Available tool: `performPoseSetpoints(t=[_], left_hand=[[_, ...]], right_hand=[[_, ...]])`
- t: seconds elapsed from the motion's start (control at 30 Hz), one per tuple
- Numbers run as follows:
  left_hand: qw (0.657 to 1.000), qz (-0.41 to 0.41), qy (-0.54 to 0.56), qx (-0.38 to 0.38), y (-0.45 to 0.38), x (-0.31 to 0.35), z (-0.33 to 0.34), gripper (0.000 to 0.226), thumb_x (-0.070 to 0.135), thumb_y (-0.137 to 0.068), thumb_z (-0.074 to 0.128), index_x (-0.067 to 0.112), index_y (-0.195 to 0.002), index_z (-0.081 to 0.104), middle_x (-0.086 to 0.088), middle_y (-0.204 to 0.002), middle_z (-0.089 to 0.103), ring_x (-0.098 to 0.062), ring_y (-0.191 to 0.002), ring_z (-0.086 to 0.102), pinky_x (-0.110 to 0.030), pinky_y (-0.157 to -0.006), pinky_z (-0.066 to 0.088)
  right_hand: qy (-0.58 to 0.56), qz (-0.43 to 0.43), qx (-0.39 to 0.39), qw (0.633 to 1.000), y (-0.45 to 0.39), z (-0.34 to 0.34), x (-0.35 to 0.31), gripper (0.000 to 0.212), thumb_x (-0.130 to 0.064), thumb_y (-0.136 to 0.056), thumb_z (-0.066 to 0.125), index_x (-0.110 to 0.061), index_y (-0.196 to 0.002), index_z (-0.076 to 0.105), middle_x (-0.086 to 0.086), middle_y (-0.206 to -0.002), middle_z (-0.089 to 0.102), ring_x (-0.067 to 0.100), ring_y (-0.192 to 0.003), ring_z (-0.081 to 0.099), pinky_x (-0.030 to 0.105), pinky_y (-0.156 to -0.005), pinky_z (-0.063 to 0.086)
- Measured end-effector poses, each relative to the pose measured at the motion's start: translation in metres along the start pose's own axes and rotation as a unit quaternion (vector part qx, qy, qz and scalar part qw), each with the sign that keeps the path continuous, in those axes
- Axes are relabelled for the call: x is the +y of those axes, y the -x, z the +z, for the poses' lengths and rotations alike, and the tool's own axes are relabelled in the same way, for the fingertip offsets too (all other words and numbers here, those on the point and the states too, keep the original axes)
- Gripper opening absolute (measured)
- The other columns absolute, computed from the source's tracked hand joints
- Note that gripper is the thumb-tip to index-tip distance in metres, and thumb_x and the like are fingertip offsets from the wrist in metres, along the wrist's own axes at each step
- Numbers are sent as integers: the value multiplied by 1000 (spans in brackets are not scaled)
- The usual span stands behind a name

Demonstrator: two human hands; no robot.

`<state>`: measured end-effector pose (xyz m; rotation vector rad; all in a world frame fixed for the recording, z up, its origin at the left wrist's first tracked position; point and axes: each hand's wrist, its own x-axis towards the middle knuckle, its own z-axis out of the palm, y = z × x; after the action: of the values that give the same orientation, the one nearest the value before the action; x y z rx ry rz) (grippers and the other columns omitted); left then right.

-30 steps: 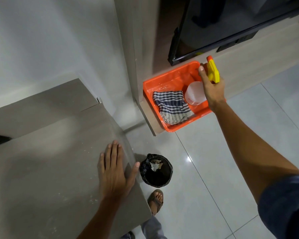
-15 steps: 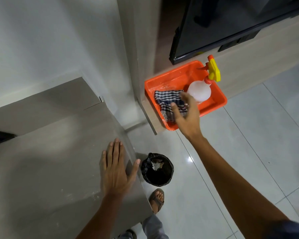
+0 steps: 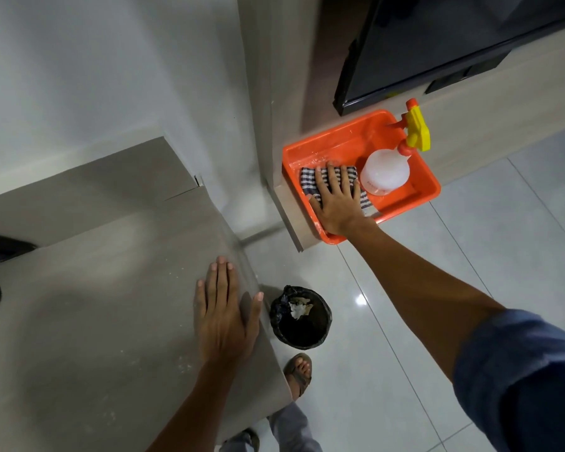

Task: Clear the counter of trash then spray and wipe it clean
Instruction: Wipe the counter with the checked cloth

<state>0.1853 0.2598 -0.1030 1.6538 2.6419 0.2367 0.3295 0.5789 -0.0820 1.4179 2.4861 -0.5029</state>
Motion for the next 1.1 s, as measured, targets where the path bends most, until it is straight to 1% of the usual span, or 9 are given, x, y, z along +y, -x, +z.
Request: performPoseSetpoints(t=[0.2,0.3,0.4,0.53,0.63,0.7,0.93,1.0,1.1], left_hand=[[1000,0,2,4,-1,1,-3,80,61,-112,31,5,-169,31,-14,-180,26,-30,-169,24,-56,-135,27],[1000,-2,1,-2,0,1,-2,81,62,-112,30,8,-172,26,-11,-182,20,-27,-171,18,-54,-138,23],[1000,2,-7,-10,1,-2,1,83,64,-112,29,10,-174,17,-10,-184,11,-26,-172,12,-53,-138,20],[1000,-5,-14,-16,2,1,2,84,65,-112,26,11,-175,10,-8,-185,5,-25,-173,7,-52,-139,18],[1000,-5,-9,-14,2,1,-3,82,64,-113,25,11,-174,14,-8,-184,10,-24,-172,10,-51,-139,18],[1000,1,11,-15,3,0,-9,79,63,-114,24,11,-173,20,-8,-183,16,-24,-172,15,-52,-138,20],[984,-50,161,56,15,-23,-33,70,52,-115,27,9,-169,36,-8,-180,30,-24,-170,23,-54,-139,16],[985,-83,145,50,30,-49,-36,69,53,-115,27,13,-171,31,-5,-182,25,-24,-171,19,-52,-140,14],[990,-132,50,28,57,-101,-41,70,57,-114,28,17,-171,31,-7,-180,30,-30,-168,28,-53,-135,27]], right_hand=[[-130,40,36,990,1,-14,-6,60,-48,-119,23,-27,-175,19,4,-185,8,35,-171,-3,61,-136,-3],[-335,77,65,937,13,-32,-14,56,-48,-119,28,-25,-170,35,8,-179,30,35,-168,22,59,-136,17],[-599,100,76,790,36,-50,-24,56,-50,-118,32,-21,-165,42,-2,-153,59,13,-135,63,32,-113,53],[-851,100,38,514,68,-59,-44,68,-57,-115,34,-8,-160,49,14,-154,64,29,-144,61,46,-128,43],[-914,66,-1,399,98,-56,-68,70,-56,-115,35,-7,-166,43,18,-169,47,36,-159,42,52,-133,33],[-929,55,-17,365,118,-50,-89,68,-54,-116,37,-10,-168,39,14,-173,40,34,-162,38,51,-134,29],[-880,89,-87,458,164,-29,-169,65,-53,-115,38,-11,-165,44,14,-164,55,34,-154,51,50,-132,36],[-831,96,-78,543,174,-21,-187,64,-54,-113,43,-16,-164,48,9,-160,60,28,-151,55,49,-132,36],[-682,55,-3,729,195,-2,-215,56,-63,-110,46,-33,-156,57,-15,-142,71,6,-133,66,31,-111,51]])
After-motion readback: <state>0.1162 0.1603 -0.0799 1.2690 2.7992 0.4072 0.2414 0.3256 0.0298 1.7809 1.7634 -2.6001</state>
